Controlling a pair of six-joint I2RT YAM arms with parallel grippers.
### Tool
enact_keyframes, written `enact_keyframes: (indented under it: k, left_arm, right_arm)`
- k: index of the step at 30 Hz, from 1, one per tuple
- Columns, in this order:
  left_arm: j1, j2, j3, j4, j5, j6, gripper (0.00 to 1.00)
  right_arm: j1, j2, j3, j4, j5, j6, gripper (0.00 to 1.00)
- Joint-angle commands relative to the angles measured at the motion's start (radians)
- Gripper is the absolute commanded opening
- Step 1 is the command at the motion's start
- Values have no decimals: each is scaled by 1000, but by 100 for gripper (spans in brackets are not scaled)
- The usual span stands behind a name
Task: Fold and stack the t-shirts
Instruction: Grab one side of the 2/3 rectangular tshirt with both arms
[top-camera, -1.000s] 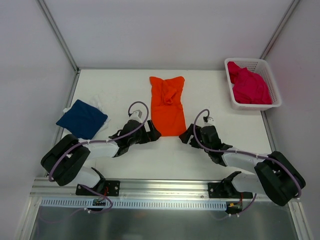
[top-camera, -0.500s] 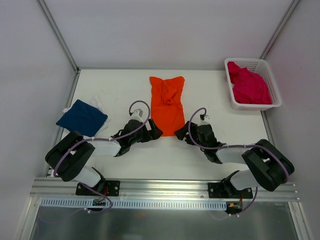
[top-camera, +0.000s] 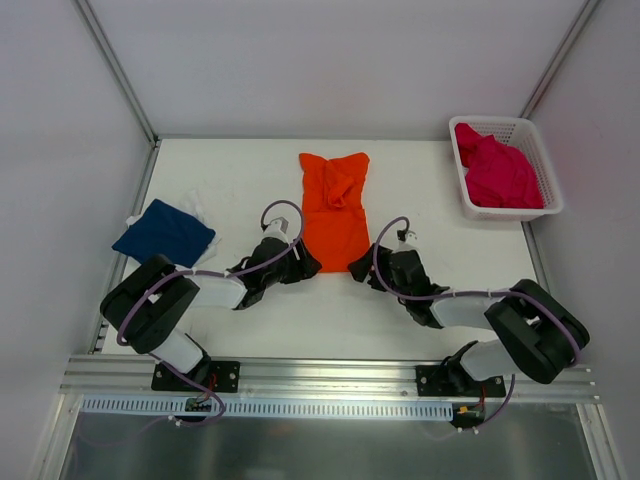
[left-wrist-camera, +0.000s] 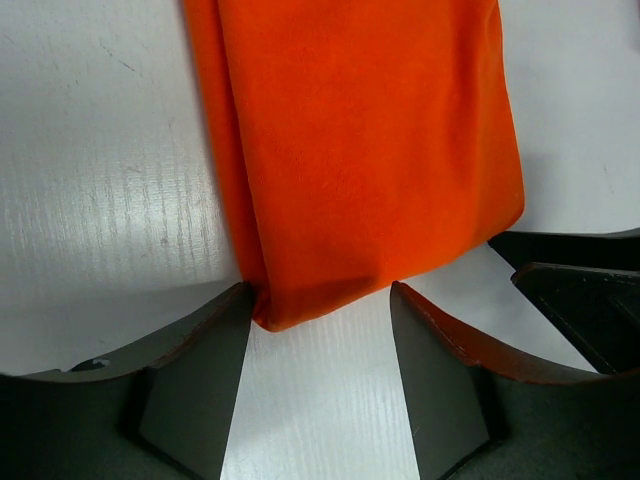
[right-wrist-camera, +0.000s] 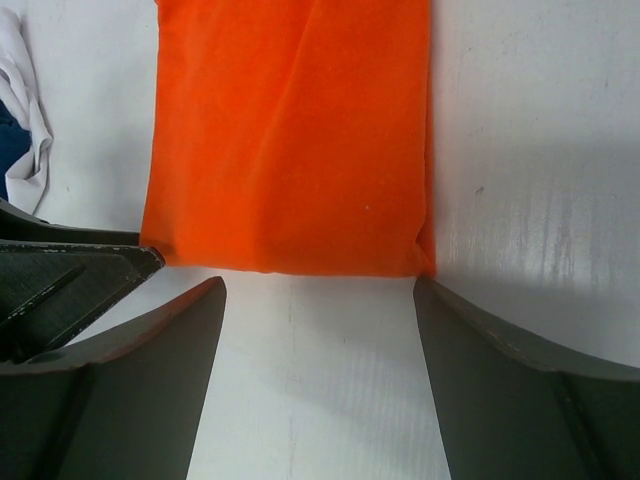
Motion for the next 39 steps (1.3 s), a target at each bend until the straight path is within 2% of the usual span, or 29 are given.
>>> enact_keyframes:
  k: [1, 13, 29, 32, 35, 36, 37, 39]
  left_arm:
    - [-8, 30, -5, -128, 1, 14, 58]
    - [-8, 18, -1, -170, -25, 17, 56]
    - [-8, 73, -7, -98, 16, -6, 56]
    - [-8, 67, -8, -105, 4, -1, 52]
    - [-8, 64, 8, -142, -5, 10, 40]
    - [-8, 65, 15, -151, -5, 14, 31]
    - [-8, 67, 25, -170, -5, 17, 27]
    - [-8, 67, 33, -184, -5, 27, 17]
  right_arm:
    - [18, -11, 2, -124, 48, -14, 80]
    - [72, -11, -1, -144, 182, 12, 79]
    - [110, 153, 50, -55, 180, 42, 79]
    - [112, 156, 53, -55, 180, 44, 79]
    - [114, 147, 54, -72, 185, 38, 75]
    - [115, 138, 56, -79, 187, 33, 73]
    - [117, 133, 58, -87, 191, 30, 71]
    - [124, 111, 56, -110, 202, 26, 63]
